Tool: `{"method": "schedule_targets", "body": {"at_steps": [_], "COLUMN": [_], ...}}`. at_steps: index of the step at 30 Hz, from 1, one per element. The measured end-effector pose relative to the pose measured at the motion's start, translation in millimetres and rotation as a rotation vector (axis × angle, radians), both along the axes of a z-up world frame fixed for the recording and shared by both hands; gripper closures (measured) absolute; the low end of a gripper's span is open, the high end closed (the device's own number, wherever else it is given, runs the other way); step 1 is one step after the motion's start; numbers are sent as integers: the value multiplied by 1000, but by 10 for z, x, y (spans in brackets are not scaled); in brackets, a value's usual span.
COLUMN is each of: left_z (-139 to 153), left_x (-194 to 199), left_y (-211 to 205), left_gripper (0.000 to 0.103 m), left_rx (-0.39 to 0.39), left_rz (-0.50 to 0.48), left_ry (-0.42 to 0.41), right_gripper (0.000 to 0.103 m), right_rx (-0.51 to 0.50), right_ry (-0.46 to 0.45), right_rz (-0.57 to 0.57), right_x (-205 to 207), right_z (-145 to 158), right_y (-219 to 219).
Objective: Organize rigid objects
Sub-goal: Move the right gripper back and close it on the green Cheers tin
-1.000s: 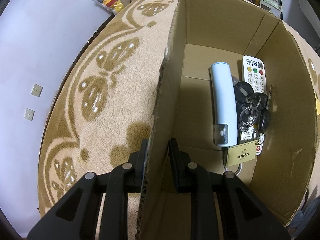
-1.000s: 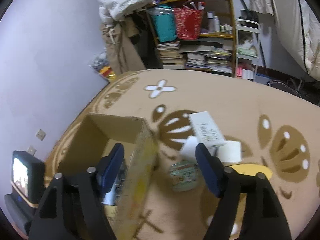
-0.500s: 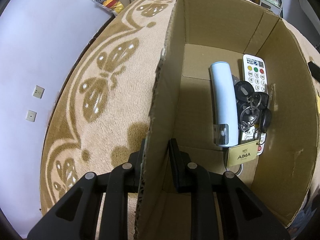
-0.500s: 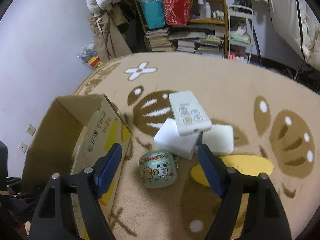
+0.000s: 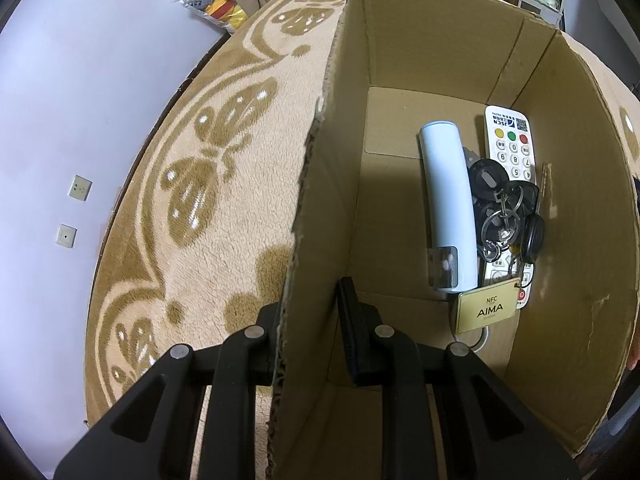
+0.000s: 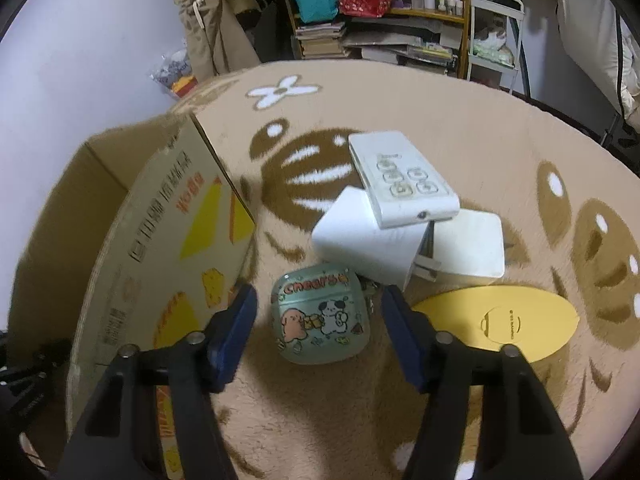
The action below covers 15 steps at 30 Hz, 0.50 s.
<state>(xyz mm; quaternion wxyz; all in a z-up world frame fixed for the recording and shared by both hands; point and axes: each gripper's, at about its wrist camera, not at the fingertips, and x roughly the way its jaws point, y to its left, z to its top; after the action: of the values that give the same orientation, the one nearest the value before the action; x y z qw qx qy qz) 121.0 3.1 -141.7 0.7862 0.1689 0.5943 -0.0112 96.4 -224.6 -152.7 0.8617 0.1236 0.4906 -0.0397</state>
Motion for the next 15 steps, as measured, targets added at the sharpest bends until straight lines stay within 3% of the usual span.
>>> {"method": "schedule_targets", "body": {"at_steps": [6, 15], "left_z": [5, 2], "left_x": [5, 4], "left_y": [3, 26], "left_gripper": [83, 83], "left_rx": [-1, -4], "left_rz": [1, 1], "left_ry": [1, 2], "right_gripper": [40, 43], "right_rx": [0, -46], "right_ry": [41, 37], "right_rz": [2, 5], "right_x": [30, 0], "right_z": [-133, -88], "right_y": [14, 82]}}
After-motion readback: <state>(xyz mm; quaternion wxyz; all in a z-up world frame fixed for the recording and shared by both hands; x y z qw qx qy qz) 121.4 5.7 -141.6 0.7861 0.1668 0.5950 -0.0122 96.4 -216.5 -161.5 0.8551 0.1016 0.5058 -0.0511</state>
